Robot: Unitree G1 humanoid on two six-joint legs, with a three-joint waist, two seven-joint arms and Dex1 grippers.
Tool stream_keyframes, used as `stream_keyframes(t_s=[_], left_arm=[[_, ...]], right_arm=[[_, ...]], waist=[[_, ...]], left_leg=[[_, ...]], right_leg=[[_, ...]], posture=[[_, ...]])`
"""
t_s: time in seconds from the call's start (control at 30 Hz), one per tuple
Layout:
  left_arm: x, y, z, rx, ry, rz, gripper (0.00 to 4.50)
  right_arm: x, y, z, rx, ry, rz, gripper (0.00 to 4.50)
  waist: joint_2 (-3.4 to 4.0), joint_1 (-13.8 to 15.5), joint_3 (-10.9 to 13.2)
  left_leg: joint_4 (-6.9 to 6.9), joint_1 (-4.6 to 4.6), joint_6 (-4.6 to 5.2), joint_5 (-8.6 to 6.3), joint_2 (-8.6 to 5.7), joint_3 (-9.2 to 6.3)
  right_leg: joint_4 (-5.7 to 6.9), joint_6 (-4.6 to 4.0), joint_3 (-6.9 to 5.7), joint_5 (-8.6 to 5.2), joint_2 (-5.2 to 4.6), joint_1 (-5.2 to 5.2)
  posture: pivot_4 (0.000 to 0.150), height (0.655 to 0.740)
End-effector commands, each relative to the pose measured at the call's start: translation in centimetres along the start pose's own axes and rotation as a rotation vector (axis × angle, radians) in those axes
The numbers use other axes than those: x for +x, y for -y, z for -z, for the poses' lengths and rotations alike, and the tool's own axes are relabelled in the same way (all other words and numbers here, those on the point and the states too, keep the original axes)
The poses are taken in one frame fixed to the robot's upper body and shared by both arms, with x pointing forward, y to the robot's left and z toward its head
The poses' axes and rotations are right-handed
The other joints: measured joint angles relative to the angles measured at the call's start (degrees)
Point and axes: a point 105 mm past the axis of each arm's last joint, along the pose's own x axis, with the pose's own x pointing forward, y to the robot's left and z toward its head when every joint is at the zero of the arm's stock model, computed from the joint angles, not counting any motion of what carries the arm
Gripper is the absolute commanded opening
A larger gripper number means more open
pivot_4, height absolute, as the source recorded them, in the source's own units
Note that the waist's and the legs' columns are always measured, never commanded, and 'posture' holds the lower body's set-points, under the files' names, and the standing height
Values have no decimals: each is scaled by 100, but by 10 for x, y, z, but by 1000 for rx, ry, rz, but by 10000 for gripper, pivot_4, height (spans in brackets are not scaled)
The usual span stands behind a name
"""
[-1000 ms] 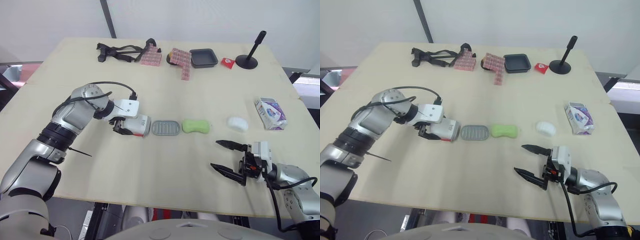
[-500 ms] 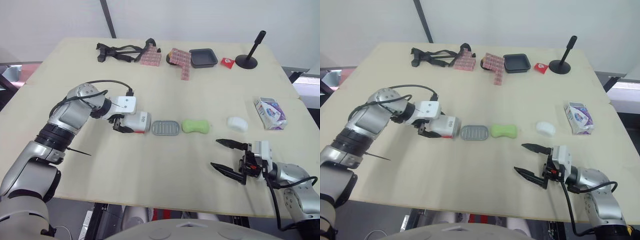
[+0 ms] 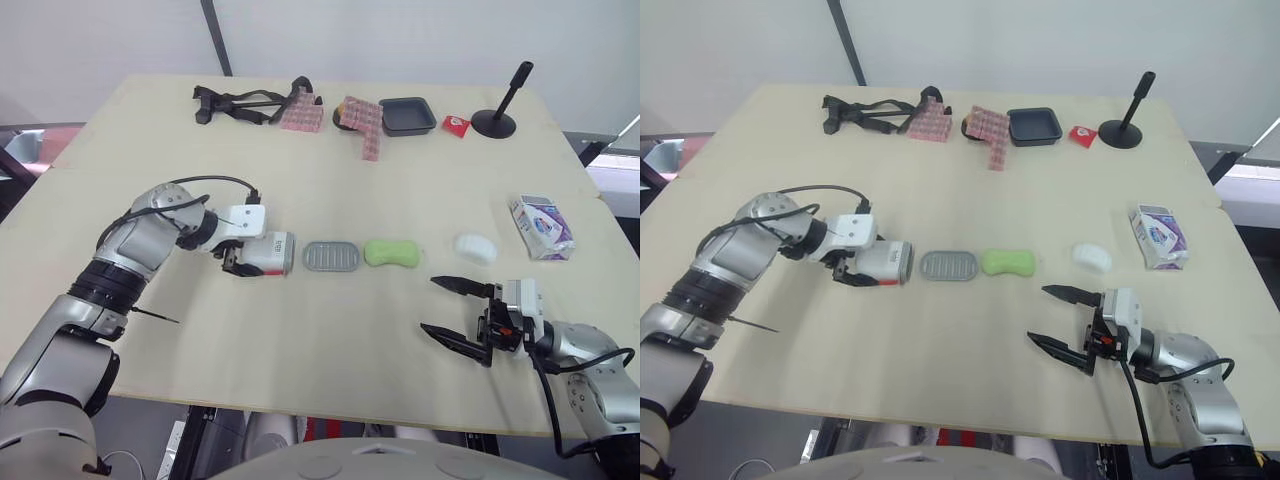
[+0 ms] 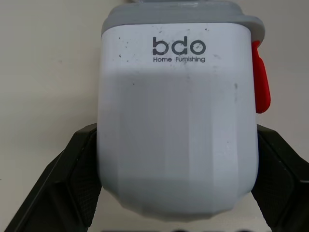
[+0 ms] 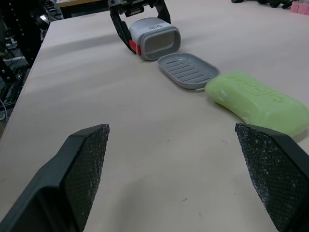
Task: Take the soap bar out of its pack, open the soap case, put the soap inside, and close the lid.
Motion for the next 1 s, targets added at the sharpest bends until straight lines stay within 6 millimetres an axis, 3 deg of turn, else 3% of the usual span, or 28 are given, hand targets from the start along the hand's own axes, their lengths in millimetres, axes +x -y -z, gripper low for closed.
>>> stream_keyframes(t_s=[0.03, 0.27, 0.37, 1.0], left_arm=[[-5, -2, 2, -4, 9, -24, 40003], [-6, -3, 1, -9, 23, -23, 40003], [-6, -3, -1, -14, 34, -20, 34849], [-3, -5, -8, -17, 60, -26, 34834]], right_arm=[[-2, 2, -7, -33, -5, -4, 44956], [-1, 3, -7, -35, -7, -10, 44956], [-1, 3, -7, -35, -7, -11, 45000], [-1, 2, -8, -36, -12, -16, 45000]], waist=[[0, -5, 0], [0, -5, 0], [0, -4, 0], [0, -5, 0]], left_leg=[[0, 1, 0, 0, 0, 0], [-2, 1, 0, 0, 0, 0], [-2, 0, 0, 0, 0, 0], [-8, -1, 0, 0, 0, 0]], right_leg=[[0, 0, 0, 0, 0, 0], [-1, 0, 1, 0, 0, 0], [-1, 0, 0, 0, 0, 0], [-8, 0, -1, 0, 0, 0]], posture=[[1500, 7400], [1500, 7400], [1500, 7400], [1500, 7400]])
